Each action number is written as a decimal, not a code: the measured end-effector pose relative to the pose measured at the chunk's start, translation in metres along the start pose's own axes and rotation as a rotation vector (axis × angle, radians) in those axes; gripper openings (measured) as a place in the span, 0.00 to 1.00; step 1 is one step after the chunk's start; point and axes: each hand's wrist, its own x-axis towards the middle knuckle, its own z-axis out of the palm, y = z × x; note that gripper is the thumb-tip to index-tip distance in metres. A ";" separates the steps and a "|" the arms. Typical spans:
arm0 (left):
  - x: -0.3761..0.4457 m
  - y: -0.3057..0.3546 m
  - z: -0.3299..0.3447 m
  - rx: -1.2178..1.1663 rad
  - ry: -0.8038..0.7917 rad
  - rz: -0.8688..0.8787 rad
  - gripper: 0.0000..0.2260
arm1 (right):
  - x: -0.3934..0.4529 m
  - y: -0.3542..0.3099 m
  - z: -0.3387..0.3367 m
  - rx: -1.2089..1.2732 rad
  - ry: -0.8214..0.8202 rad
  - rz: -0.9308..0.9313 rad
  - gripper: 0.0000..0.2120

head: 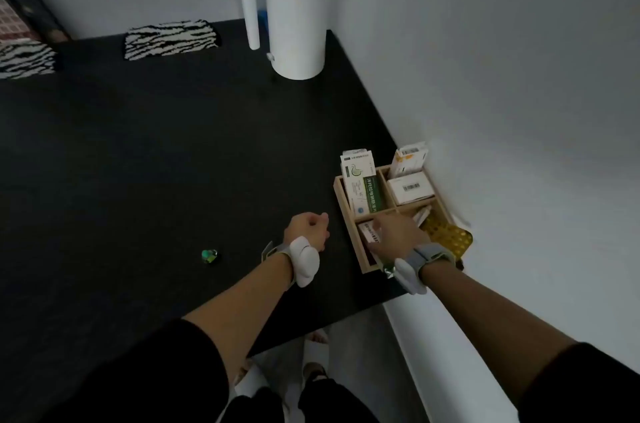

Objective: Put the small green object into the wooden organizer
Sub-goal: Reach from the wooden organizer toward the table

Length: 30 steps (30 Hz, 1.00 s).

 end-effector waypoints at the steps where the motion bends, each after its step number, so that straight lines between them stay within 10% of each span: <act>1: 0.000 0.000 0.000 0.008 0.002 -0.002 0.13 | 0.000 0.001 0.001 -0.017 -0.016 -0.006 0.18; 19: -0.007 0.027 0.028 0.099 -0.010 0.089 0.13 | -0.009 0.035 -0.064 0.405 0.099 0.132 0.14; 30: -0.004 0.013 0.045 0.147 -0.014 0.057 0.13 | -0.012 0.060 -0.030 -0.008 0.030 0.101 0.19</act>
